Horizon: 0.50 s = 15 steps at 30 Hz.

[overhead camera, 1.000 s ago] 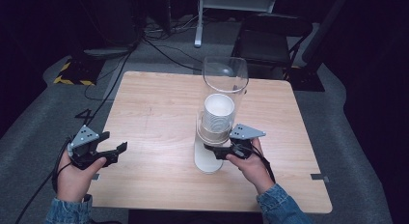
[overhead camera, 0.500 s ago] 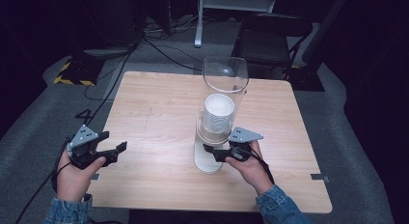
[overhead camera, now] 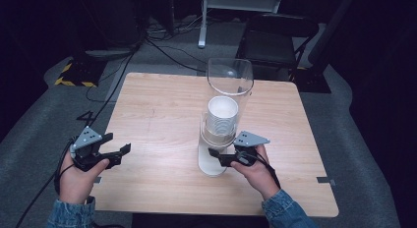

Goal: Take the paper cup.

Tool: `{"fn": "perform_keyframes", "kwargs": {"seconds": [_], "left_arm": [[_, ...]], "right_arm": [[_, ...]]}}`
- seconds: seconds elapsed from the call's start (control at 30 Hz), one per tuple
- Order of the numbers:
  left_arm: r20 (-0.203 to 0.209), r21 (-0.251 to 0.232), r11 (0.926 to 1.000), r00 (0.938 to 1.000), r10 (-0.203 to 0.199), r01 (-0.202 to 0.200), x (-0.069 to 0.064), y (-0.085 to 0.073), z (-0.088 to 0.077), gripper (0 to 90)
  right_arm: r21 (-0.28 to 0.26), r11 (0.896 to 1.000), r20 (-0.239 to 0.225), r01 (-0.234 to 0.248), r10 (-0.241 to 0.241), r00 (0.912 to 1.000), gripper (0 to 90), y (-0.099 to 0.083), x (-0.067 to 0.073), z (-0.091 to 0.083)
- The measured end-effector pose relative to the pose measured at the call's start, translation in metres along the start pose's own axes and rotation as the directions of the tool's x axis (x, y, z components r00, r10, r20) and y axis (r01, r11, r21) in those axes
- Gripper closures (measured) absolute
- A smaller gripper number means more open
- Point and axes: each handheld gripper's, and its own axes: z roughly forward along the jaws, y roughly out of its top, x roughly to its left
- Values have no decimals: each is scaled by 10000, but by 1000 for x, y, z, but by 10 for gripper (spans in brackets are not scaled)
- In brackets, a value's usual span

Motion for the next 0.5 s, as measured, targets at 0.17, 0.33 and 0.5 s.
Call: {"fn": "perform_keyframes", "kwargs": {"seconds": [0.17, 0.33, 0.5], "left_arm": [[21, 19, 10000, 10000, 6, -6, 0, 0, 1, 234], [16, -14, 10000, 10000, -21, 22, 0, 0, 1, 234], [22, 3, 10000, 10000, 5, -5, -1, 0, 1, 234]], "right_arm": [[-27, 10000, 25, -23, 23, 10000, 351, -1, 0, 0], [-104, 9999, 85, 120, -120, 9999, 352, -2, -1, 1], [-174, 9997, 89, 195, -194, 9998, 352, -2, -2, 2]]}}
